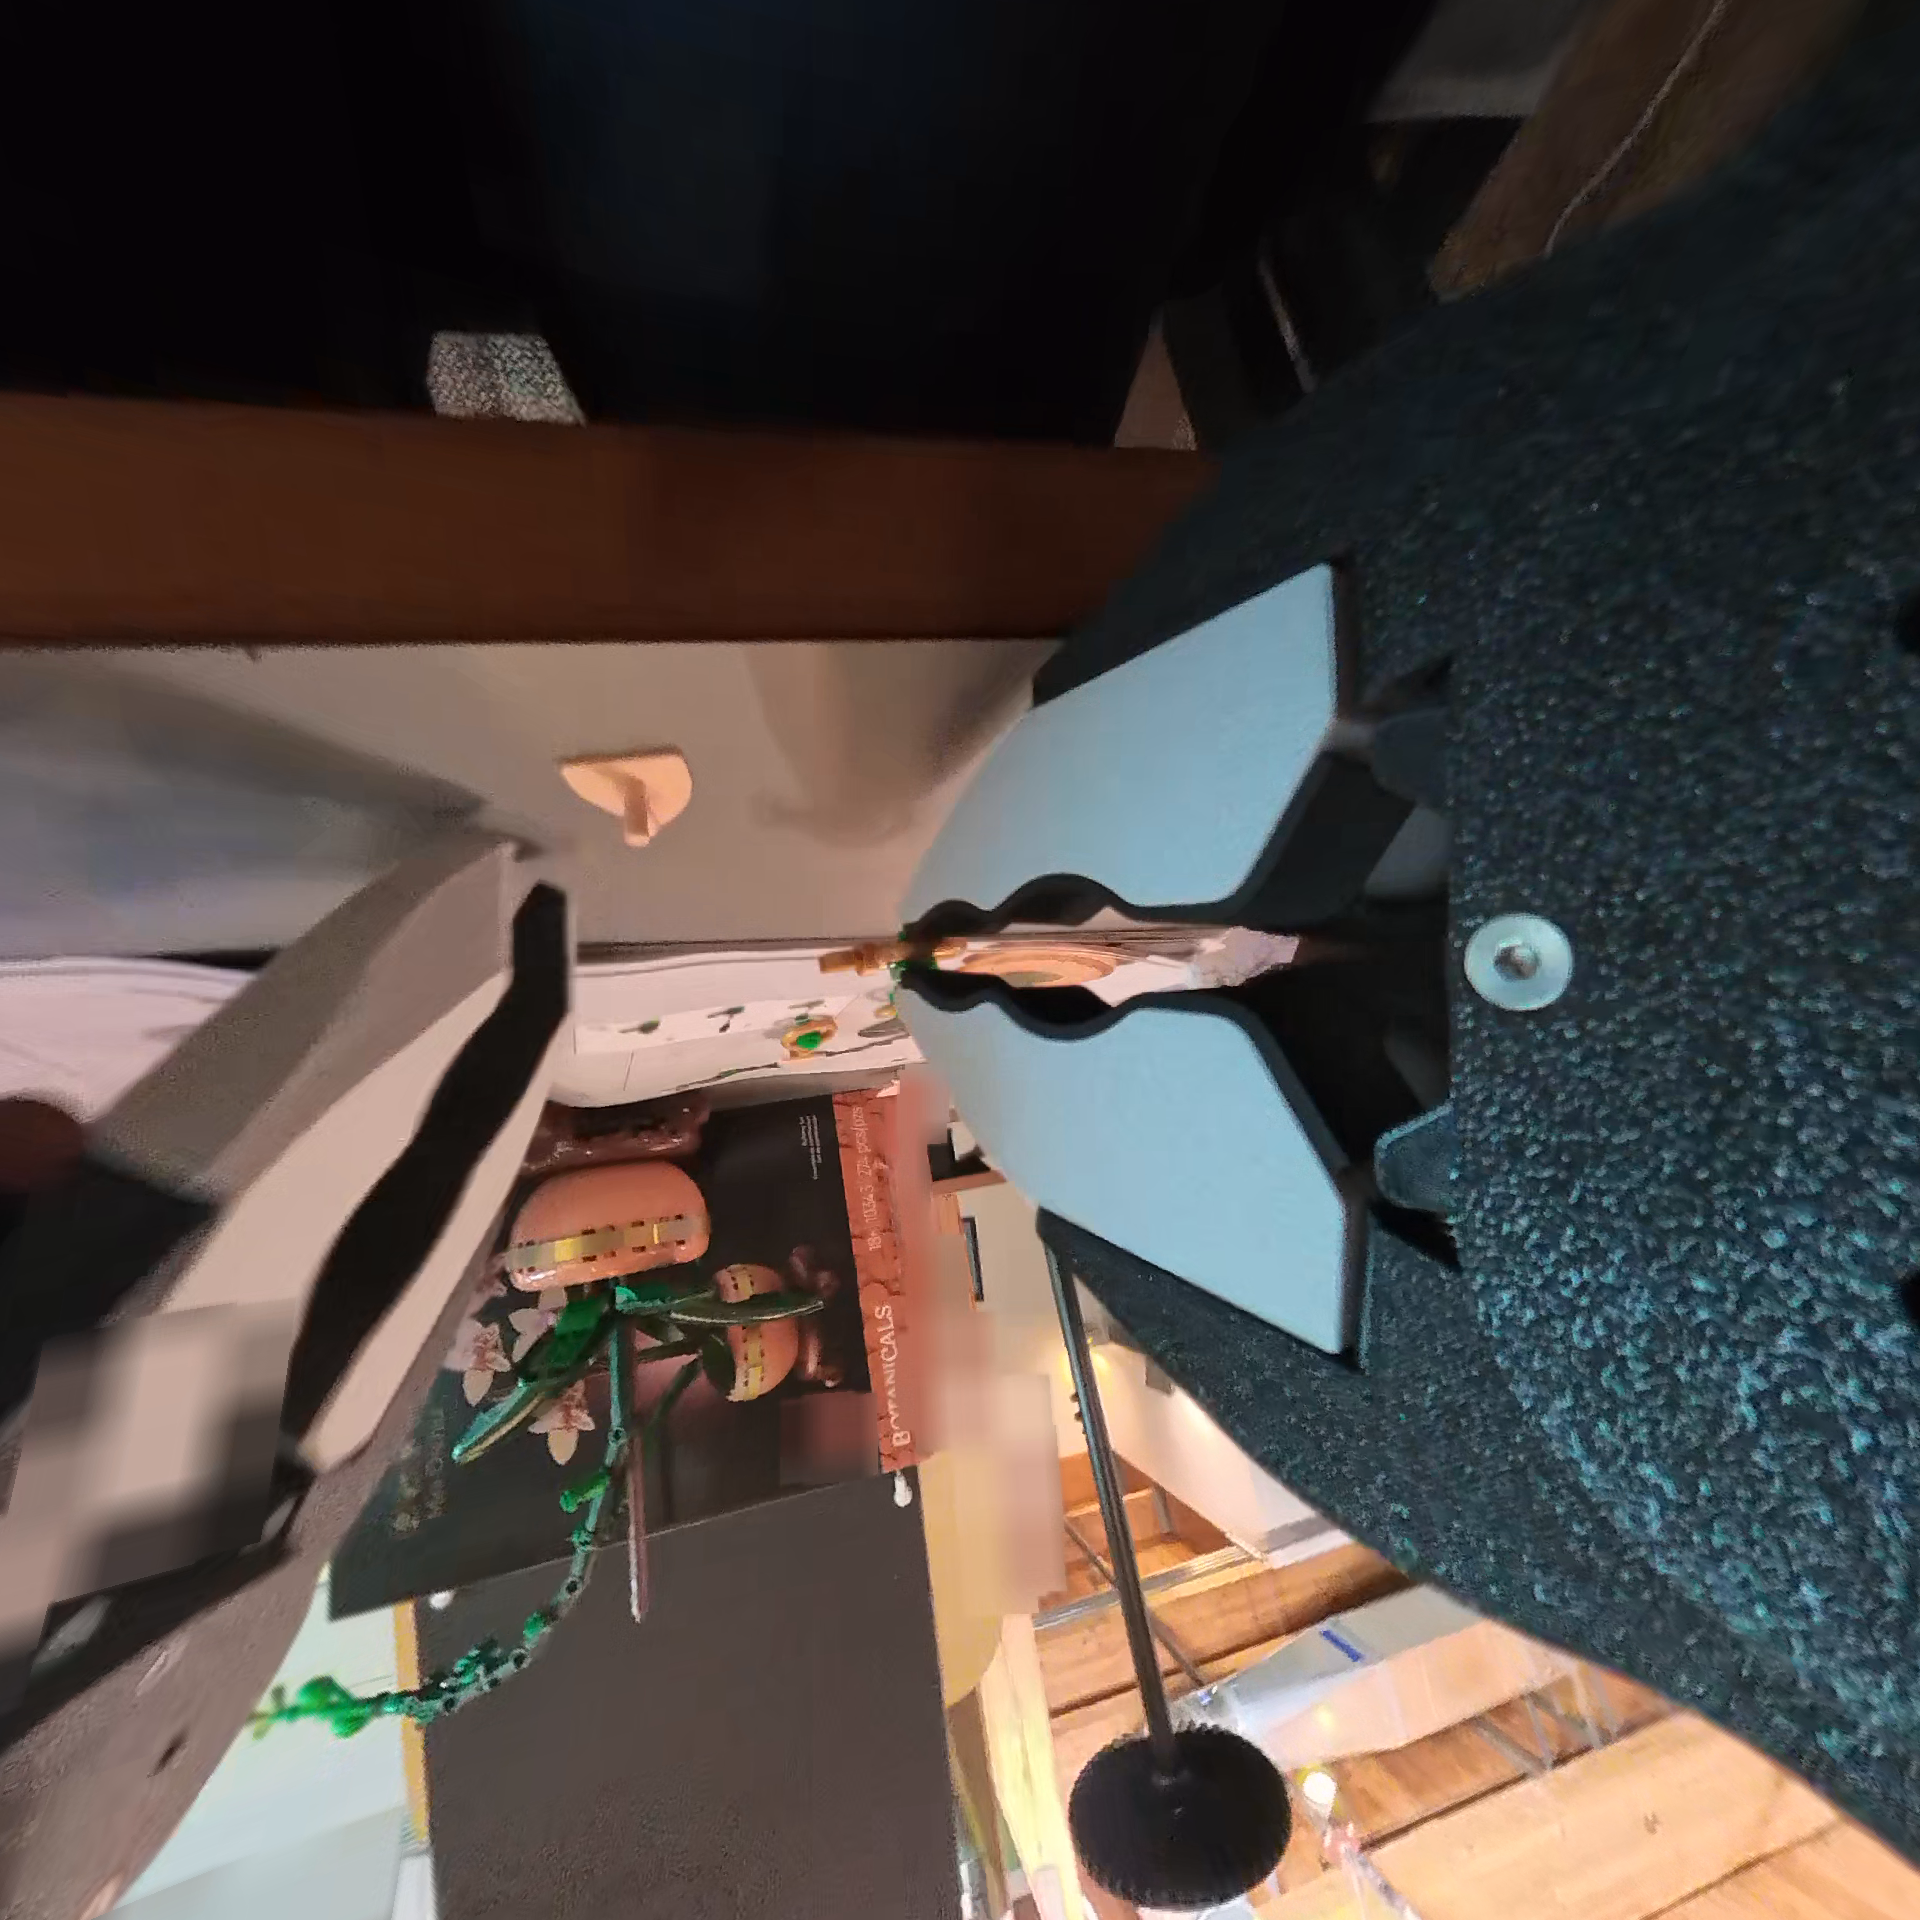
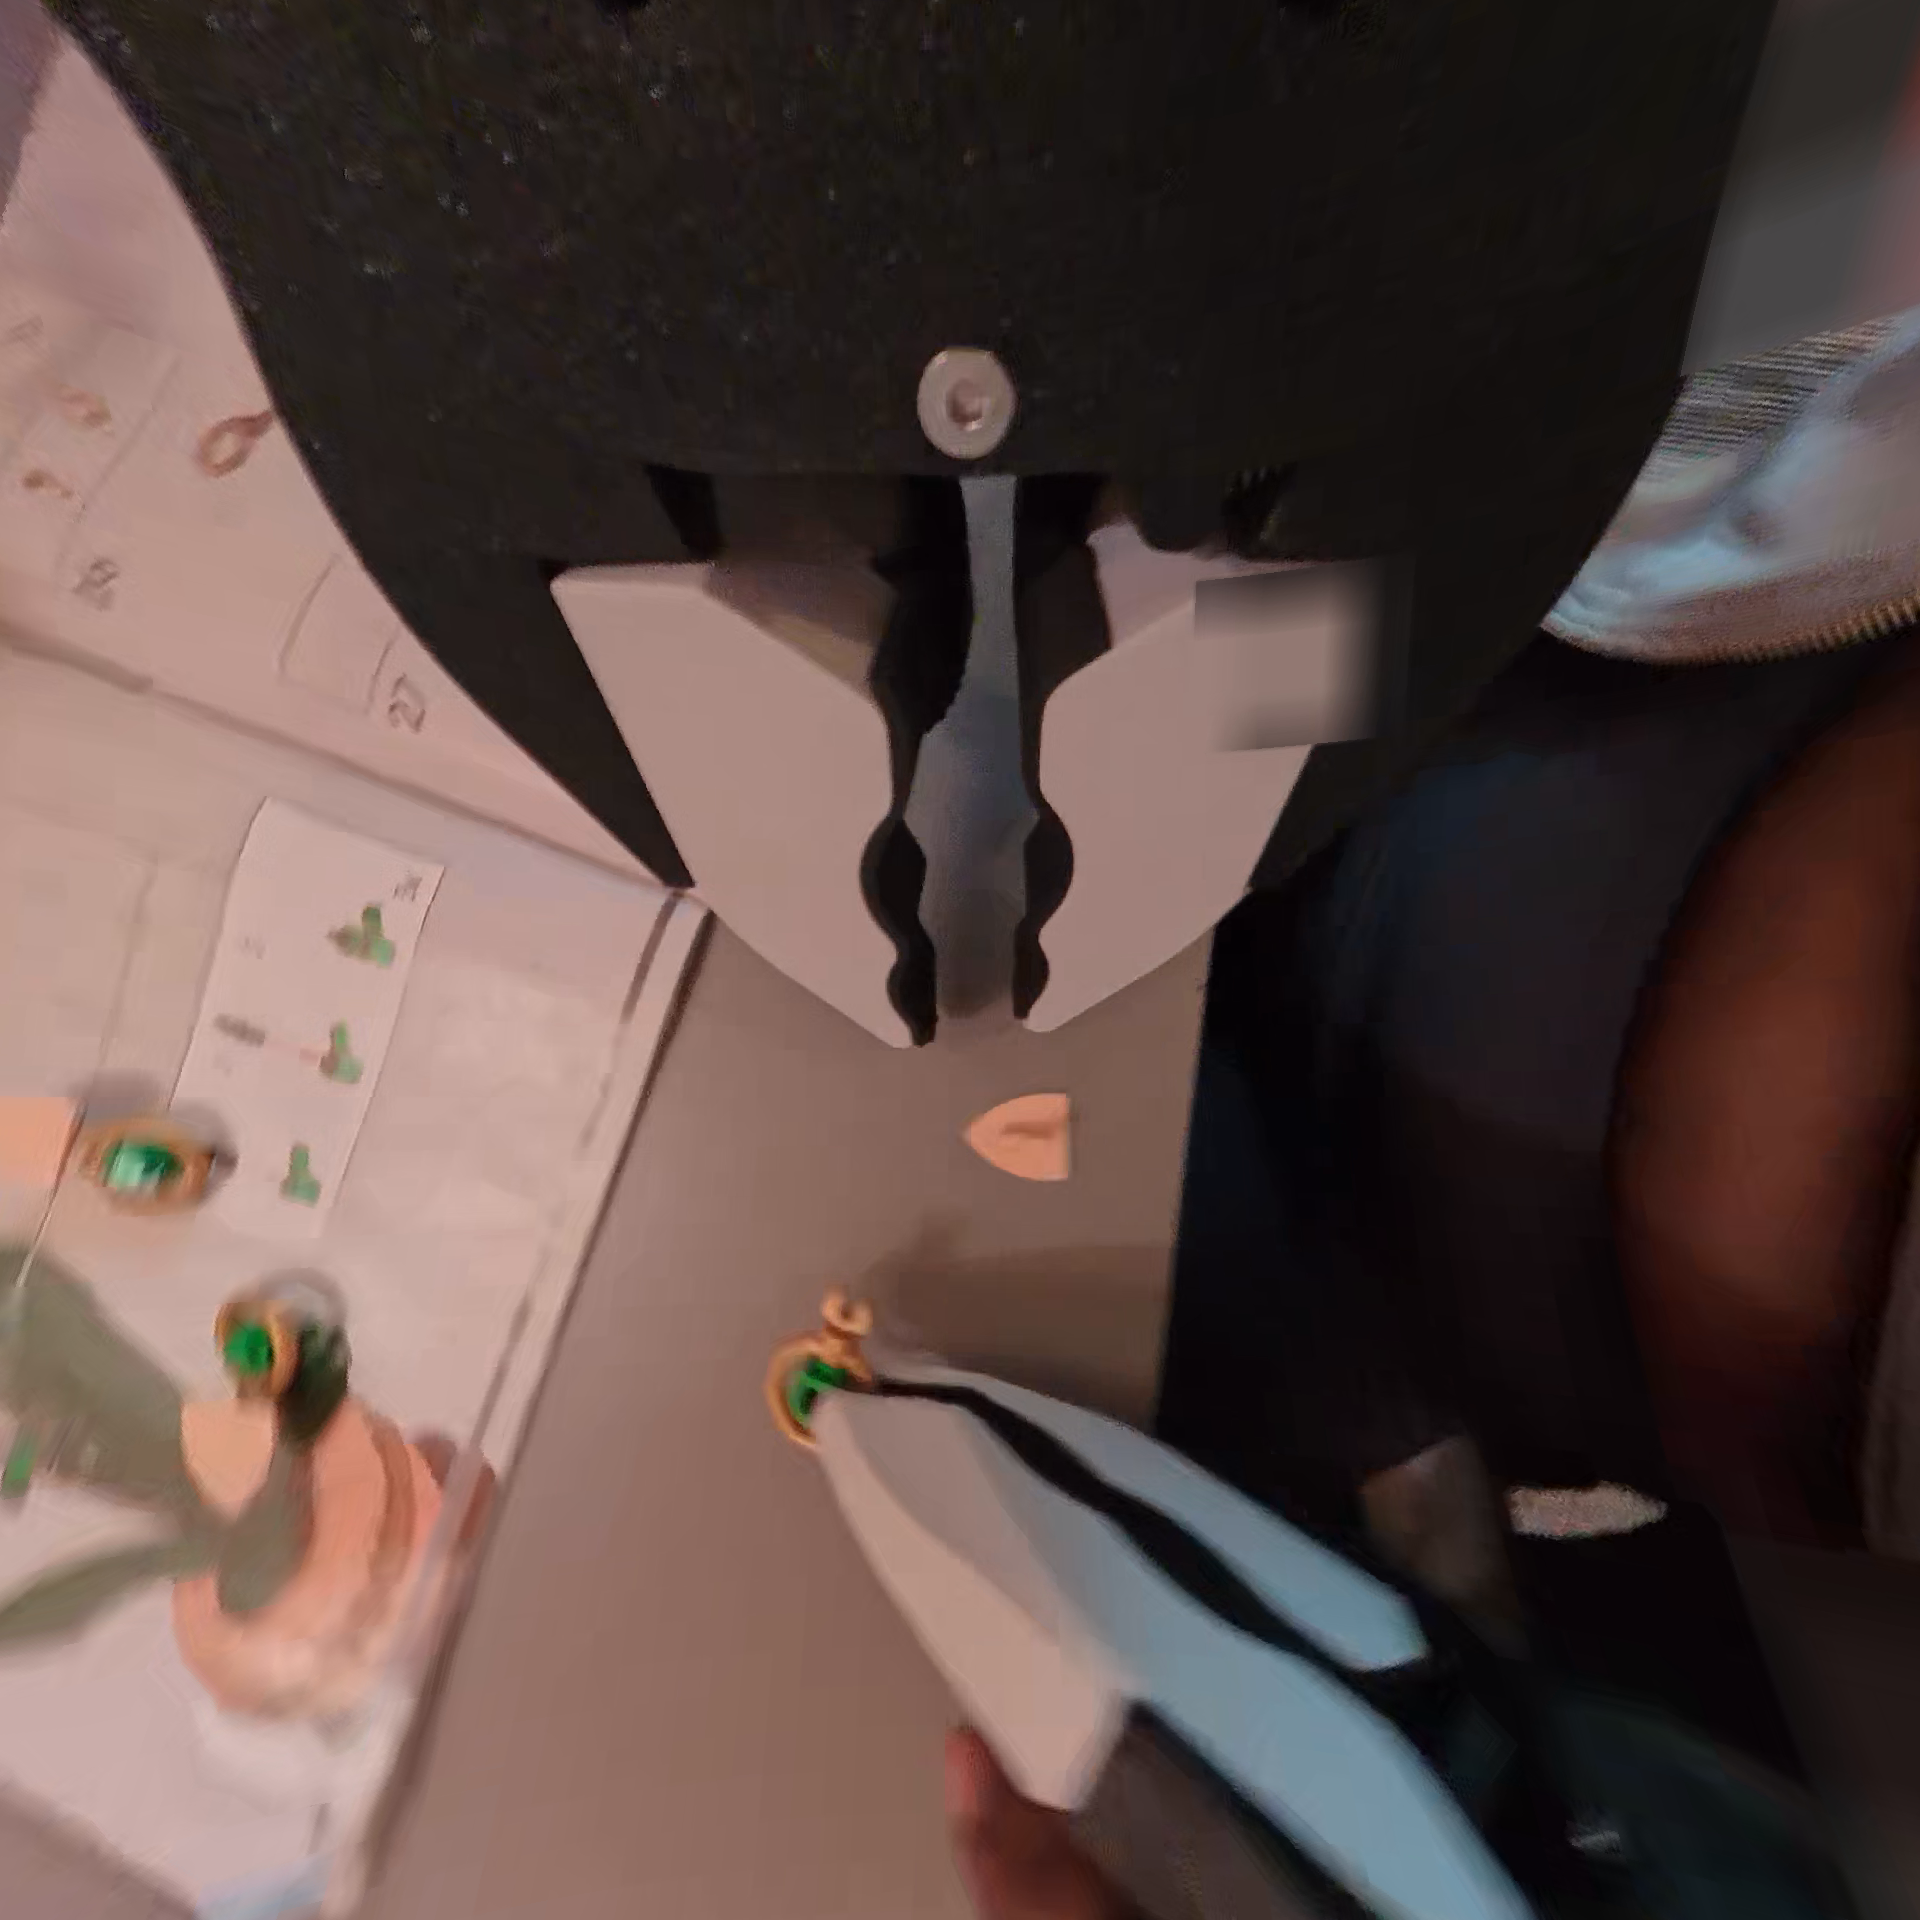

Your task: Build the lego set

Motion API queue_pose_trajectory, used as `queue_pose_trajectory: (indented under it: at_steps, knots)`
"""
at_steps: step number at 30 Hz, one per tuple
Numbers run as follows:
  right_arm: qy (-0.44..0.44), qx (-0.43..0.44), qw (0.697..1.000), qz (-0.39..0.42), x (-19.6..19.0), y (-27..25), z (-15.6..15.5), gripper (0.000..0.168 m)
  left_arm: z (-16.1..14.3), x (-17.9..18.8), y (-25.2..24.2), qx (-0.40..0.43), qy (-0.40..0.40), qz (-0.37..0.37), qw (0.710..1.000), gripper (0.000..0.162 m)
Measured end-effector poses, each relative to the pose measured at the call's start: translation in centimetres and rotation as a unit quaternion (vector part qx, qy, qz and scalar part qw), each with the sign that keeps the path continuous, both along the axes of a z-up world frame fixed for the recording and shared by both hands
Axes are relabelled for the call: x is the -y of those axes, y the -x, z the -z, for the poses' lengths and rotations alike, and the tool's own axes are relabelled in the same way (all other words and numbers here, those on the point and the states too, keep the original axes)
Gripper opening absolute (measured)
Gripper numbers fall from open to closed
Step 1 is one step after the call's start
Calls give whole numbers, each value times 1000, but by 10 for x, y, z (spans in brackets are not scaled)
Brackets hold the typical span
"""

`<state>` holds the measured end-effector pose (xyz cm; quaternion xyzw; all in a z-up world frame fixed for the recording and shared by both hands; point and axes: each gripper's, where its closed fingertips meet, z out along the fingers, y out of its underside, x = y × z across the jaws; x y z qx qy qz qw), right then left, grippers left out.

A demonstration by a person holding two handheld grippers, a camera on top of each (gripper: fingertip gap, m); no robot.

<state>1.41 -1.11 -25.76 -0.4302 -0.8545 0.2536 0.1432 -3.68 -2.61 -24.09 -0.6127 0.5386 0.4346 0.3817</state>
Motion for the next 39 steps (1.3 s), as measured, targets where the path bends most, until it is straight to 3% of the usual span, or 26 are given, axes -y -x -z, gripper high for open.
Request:
queue_pose_trajectory:
  at_steps: [2,5,12,14,16,18,22,26,28,31,35,39]
  knots:
    - [-34,-47,990,-125,11,-9,-10,23,0,3,-2,13,6,5,1000,6]
    - [-106,-117,948,-276,19,-1,-17,27,-6,6,-4,40,1,-2,999,5]
    - [-107,53,885,-449,23,9,8,32,-15,14,16,42,-13,-55,997,5]
    - [-75,74,887,-449,34,10,9,18,-14,18,23,48,-14,-66,997,5]
    - [-46,102,907,-407,38,10,9,4,-12,20,29,53,-15,-72,996,5]
    - [-31,118,939,-321,31,13,10,2,-11,21,31,58,-16,-71,996,5]
    - [-46,52,991,-112,-4,19,9,2,-10,18,25,62,-21,-53,996,5]
    - [1,42,987,154,-32,0,9,1,-7,11,16,60,-22,-35,997,5]
    - [22,-4,985,170,-33,-9,2,14,-7,8,10,60,-22,-25,998,5]
    - [84,-118,980,135,-17,-8,-30,17,-5,4,0,56,-15,-10,998,5]
    - [19,-53,994,94,-12,-16,-6,26,0,-2,-9,16,-1,-1,1000,6]
    - [82,1,978,192,-2,-7,6,27,1,-4,-2,12,7,-18,1000,6]
